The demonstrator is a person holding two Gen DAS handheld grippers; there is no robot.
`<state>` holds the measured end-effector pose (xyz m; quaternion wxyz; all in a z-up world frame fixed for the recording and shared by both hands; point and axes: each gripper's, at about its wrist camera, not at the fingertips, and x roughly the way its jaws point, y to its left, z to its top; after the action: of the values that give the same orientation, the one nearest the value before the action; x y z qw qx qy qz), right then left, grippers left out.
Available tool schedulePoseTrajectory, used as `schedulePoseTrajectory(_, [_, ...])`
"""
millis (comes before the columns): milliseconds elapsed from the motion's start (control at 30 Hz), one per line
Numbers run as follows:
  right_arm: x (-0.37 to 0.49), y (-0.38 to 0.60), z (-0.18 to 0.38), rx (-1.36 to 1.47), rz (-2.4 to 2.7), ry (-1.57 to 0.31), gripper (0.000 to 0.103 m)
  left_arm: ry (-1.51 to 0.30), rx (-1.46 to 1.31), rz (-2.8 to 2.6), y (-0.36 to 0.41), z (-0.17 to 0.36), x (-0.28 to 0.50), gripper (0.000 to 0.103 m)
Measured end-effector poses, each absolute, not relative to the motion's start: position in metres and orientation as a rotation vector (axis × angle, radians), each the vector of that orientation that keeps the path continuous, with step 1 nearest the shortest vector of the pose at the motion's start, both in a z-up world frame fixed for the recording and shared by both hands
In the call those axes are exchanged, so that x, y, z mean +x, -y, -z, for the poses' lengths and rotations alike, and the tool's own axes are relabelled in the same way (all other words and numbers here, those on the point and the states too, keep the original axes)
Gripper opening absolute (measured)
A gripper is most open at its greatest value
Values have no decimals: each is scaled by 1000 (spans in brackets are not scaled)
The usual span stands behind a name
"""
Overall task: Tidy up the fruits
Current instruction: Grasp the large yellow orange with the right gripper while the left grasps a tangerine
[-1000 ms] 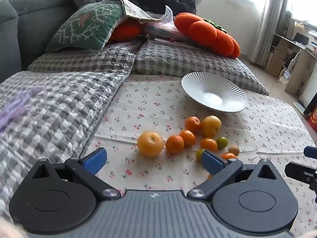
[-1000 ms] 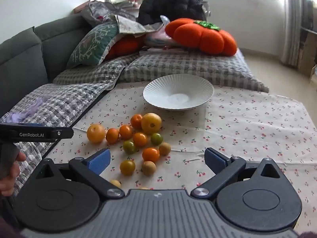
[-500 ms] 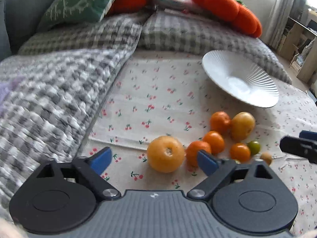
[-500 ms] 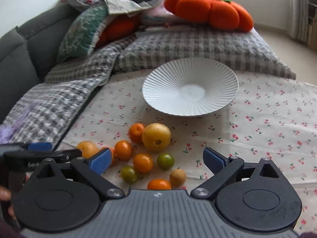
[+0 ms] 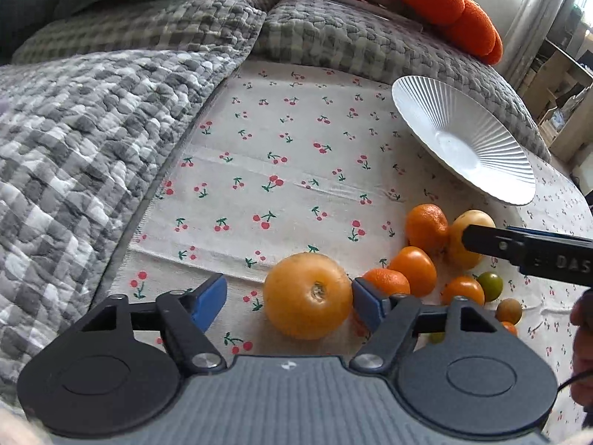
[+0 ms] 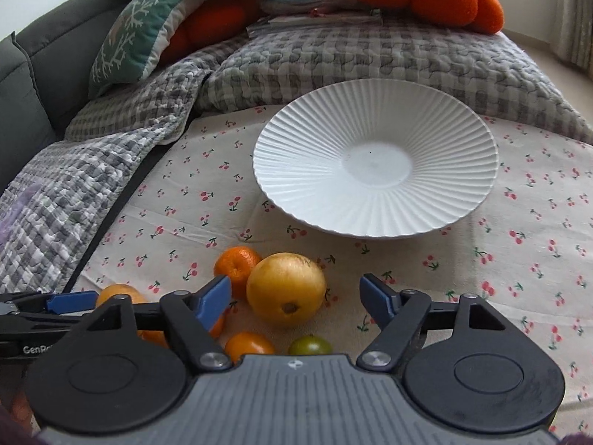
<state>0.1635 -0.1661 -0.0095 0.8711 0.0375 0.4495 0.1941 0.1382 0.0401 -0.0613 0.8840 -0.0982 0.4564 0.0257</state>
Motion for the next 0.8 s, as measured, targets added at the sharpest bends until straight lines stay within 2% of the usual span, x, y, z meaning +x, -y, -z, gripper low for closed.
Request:
schedulePoseTrajectory(33, [166,164,11,85,-412,-939,68,-950,-208,-51,-40,62,139,67])
schedulePoseTrajectory(133, [171,163,14,99,-426,-936,59,-949,-224,-44,-41,65,141,55])
schedulePoseTrajectory(200, [173,162,14,119,-445,-930,56,-947,-228,-41,-41,65,142,46])
schedulePoseTrajectory(367, [176,161,15,128,-459,-926,47,-941,-197,-42,-39,67,144,45])
schedulePoseTrajectory(800, [174,161,16,108,-461,-944,45,-927,-234,-50,-47,67,141,44])
